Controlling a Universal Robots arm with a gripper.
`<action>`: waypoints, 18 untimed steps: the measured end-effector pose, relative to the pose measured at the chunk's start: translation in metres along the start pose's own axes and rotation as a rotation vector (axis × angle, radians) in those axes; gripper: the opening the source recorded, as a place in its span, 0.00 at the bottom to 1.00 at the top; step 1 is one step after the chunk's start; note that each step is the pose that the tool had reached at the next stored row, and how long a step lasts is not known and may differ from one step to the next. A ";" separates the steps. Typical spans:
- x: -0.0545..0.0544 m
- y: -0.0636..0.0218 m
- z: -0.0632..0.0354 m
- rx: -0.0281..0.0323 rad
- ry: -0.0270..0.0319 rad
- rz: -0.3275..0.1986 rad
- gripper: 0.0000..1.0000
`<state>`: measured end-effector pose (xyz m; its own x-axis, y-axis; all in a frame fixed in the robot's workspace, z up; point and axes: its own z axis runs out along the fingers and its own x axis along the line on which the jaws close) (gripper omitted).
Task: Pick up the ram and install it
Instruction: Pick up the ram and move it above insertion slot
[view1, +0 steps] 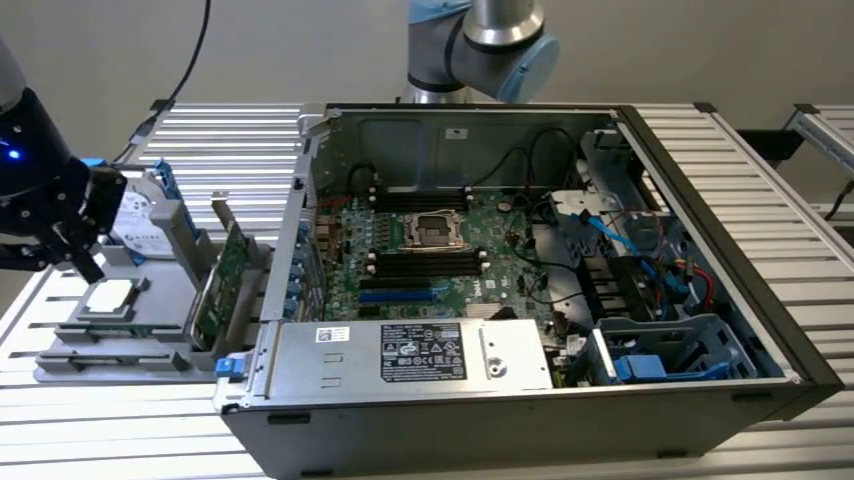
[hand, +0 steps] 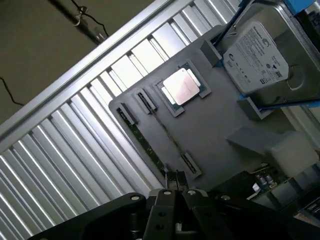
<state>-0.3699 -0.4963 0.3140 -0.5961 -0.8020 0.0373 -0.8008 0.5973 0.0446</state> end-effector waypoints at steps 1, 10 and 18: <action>0.000 0.0000 0.0000 0.0007 0.0010 -0.019 0.11; 0.000 0.0000 0.0001 0.0077 0.0096 -0.182 0.11; 0.000 0.0000 0.0001 0.0154 0.0197 -0.327 0.11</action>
<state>-0.3699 -0.4963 0.3139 -0.3060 -0.9511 0.0428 -0.9505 0.3077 0.0423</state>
